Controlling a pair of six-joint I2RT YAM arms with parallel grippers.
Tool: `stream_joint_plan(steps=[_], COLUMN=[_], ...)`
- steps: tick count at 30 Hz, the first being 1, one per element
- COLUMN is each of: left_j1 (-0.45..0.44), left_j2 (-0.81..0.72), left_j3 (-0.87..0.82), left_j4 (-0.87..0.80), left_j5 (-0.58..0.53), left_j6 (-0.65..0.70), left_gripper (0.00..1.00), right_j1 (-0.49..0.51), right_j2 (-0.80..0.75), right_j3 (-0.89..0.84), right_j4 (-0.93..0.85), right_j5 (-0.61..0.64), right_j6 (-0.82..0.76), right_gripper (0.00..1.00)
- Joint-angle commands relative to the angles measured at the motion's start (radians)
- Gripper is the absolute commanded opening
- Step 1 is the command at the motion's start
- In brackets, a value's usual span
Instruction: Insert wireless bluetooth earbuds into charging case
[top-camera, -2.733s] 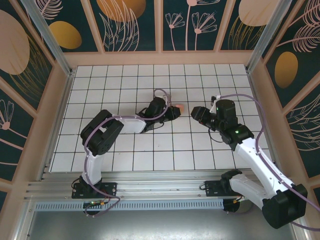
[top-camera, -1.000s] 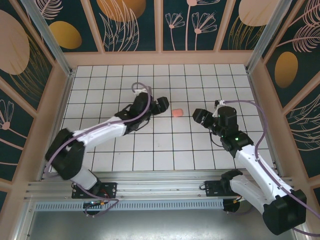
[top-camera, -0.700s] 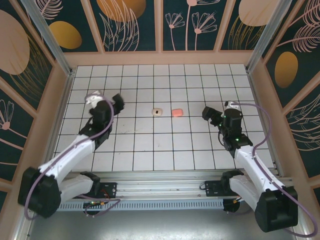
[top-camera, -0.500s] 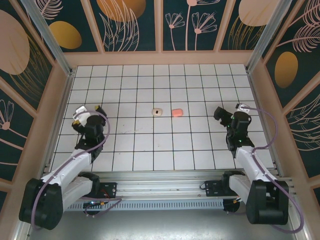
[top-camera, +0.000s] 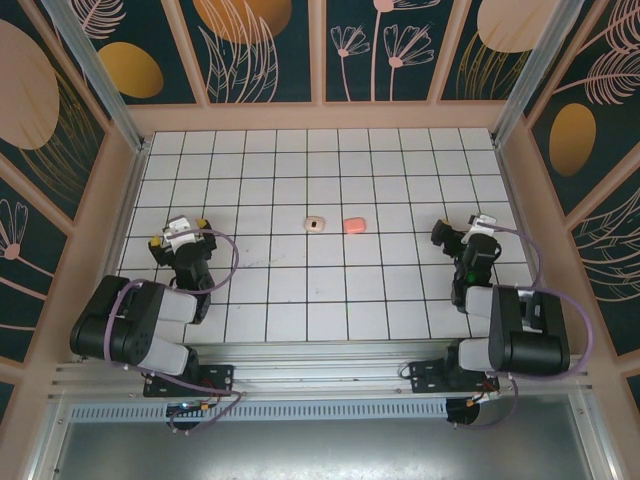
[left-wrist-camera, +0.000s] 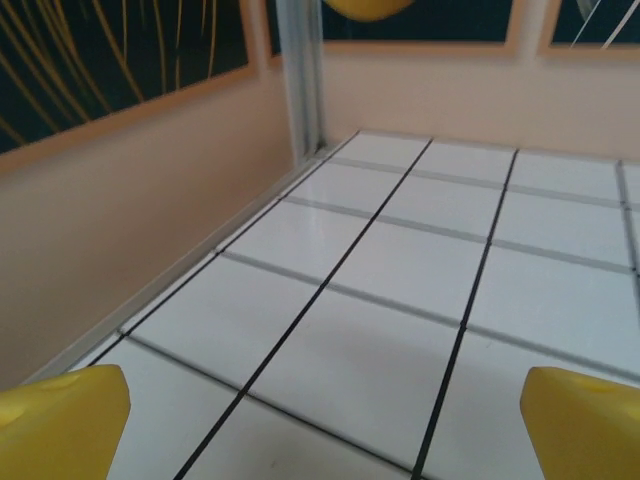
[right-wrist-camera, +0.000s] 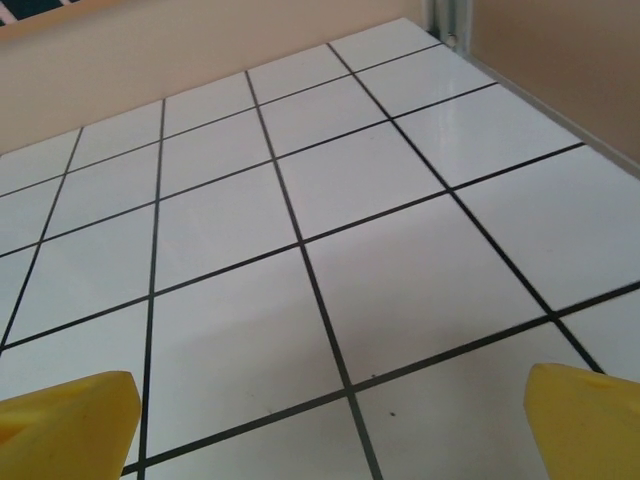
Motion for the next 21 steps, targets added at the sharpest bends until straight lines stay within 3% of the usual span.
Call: stream_joint_plan(steps=[1,3,4,5,6,7,9,11,21], left_j1=[0.023,0.060,0.096,0.107,0.107,0.107,0.109,0.110,0.110], left_j2=[-0.010,-0.006,0.009,0.072,0.081,0.026,0.074,0.044,0.048], left_j3=[-0.007,-0.007,-0.018,-0.028,-0.019,0.016,0.008,0.018,0.015], left_j4=[0.133,0.125,0.124,0.256,0.241,0.072,0.180,0.102,0.118], left_j5=[0.097,0.176,0.275,0.270,0.275,0.280,0.264,0.270,0.269], left_j6=[0.034,0.012,-0.009,-0.004,0.002,-0.019,-0.011,-0.019,-0.017], left_gripper=[0.99,0.99,0.99,0.99,0.99,0.99,0.99,0.99,0.99], right_j1=[0.004,0.044,0.048,0.051,0.052,0.051,0.051,0.054,0.057], right_j2=[0.078,0.109,0.157,0.173,0.162,0.166,0.164,0.164,0.164], right_j3=[0.008,0.019,0.010,-0.004,0.005,0.005,0.005,0.008,0.008], right_j4=[0.250,0.255,0.322,0.358,0.317,0.326,0.322,0.319,0.315], right_j5=[-0.085,-0.068,-0.074,-0.098,-0.106,-0.107,-0.106,-0.100,-0.093], right_j6=[-0.042,-0.084,-0.092,-0.107,-0.110,-0.111,-0.111,-0.111,-0.113], right_gripper=[0.99,0.99,0.99,0.99,0.99,0.99,0.99,0.99,0.99])
